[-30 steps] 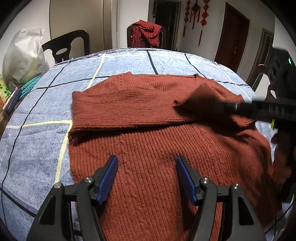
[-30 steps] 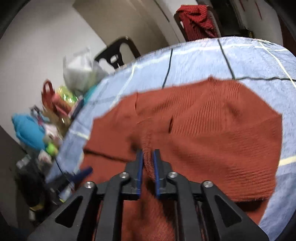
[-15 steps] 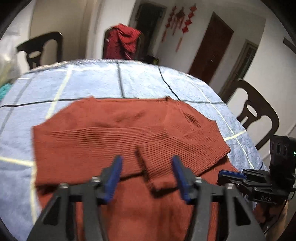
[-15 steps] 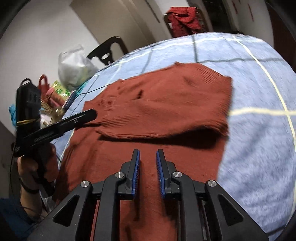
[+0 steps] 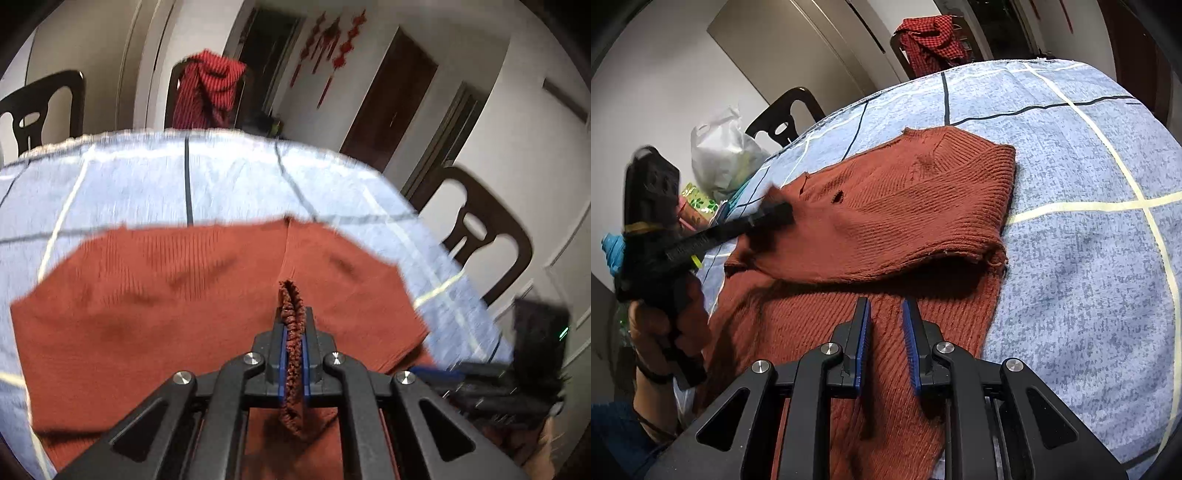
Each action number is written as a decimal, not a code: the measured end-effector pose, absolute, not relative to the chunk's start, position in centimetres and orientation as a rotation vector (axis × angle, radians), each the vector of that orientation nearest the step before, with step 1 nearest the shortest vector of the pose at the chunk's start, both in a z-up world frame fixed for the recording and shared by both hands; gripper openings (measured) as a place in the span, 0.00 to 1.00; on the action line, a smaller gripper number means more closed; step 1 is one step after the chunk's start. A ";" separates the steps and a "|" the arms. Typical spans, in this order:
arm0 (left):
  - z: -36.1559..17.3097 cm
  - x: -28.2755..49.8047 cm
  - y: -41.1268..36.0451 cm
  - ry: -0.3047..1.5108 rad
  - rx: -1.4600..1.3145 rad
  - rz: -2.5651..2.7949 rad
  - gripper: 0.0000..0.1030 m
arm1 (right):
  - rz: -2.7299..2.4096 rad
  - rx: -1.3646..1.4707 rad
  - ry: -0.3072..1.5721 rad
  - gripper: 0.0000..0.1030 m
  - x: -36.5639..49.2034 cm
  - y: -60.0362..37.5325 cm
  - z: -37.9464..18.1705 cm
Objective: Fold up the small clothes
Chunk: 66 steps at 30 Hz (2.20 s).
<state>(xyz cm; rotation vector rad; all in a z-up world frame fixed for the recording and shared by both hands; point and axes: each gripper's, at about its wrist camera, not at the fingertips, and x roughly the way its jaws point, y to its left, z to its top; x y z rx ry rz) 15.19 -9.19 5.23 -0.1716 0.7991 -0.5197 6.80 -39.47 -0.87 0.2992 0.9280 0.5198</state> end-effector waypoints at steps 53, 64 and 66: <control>2.3 11.4 1.0 0.863 -0.159 -0.188 0.41 | 0.405 0.147 0.913 0.18 8.2 -39.4 0.7; 4.2 5.1 4.0 0.814 -0.149 -0.138 0.45 | 0.486 0.124 0.812 0.38 2.7 -40.3 4.8; 4.1 4.2 4.3 0.809 -0.154 -0.129 0.48 | 0.501 0.151 0.801 0.42 2.0 -40.6 5.2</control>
